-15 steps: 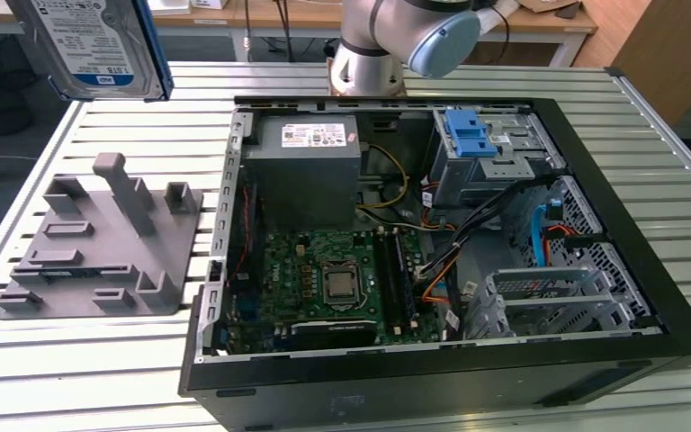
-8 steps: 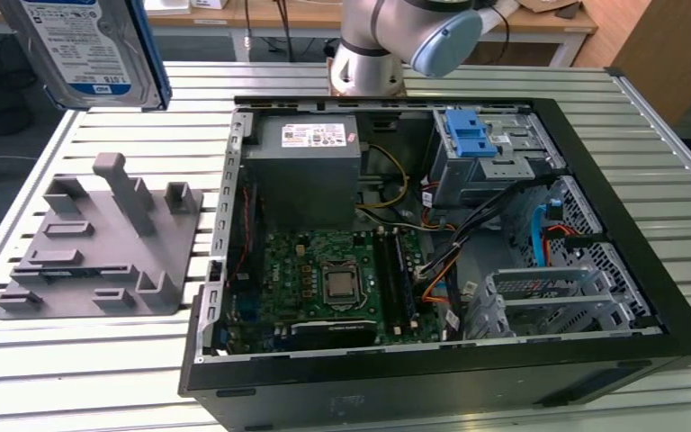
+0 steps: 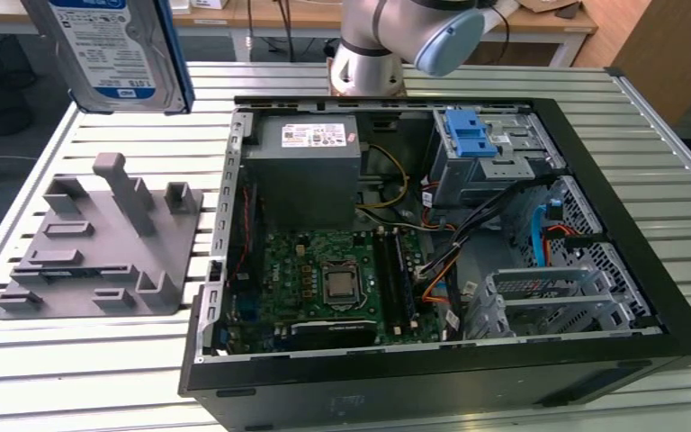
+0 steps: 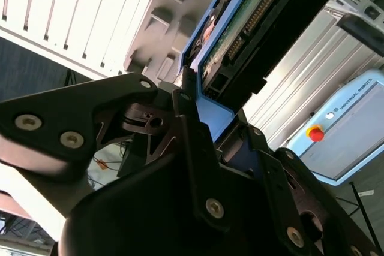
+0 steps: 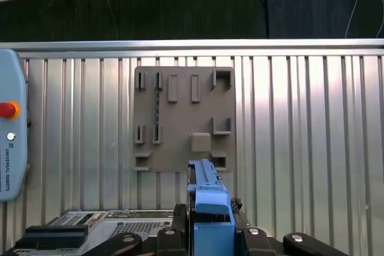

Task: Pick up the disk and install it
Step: 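Pick up the disk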

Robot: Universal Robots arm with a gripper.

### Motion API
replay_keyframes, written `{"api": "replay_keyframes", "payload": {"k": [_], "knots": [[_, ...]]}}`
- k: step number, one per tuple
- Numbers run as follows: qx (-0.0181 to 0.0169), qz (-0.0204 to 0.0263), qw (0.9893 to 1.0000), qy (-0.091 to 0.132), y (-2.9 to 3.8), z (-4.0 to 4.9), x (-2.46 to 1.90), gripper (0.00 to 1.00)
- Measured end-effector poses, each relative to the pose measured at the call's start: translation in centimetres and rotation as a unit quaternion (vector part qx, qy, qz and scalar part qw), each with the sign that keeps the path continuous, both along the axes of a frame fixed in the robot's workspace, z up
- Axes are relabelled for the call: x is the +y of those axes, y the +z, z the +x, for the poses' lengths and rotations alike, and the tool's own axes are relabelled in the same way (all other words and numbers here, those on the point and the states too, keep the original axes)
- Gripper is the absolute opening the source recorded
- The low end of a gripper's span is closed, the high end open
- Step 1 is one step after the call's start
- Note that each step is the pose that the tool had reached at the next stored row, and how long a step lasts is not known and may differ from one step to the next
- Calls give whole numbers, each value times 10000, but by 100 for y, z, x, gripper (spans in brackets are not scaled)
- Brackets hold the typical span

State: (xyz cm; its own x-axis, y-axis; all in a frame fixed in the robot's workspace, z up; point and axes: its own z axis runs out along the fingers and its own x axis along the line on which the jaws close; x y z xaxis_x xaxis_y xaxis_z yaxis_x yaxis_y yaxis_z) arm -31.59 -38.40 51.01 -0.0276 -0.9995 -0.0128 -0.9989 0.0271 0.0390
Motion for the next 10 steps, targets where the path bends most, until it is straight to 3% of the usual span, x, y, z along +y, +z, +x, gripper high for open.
{"api": "replay_keyframes", "payload": {"k": [5,10], "knots": [[8,0,10000,0,-8,195,-15,36],[8,0,10000,0,-16,222,-124,36]]}}
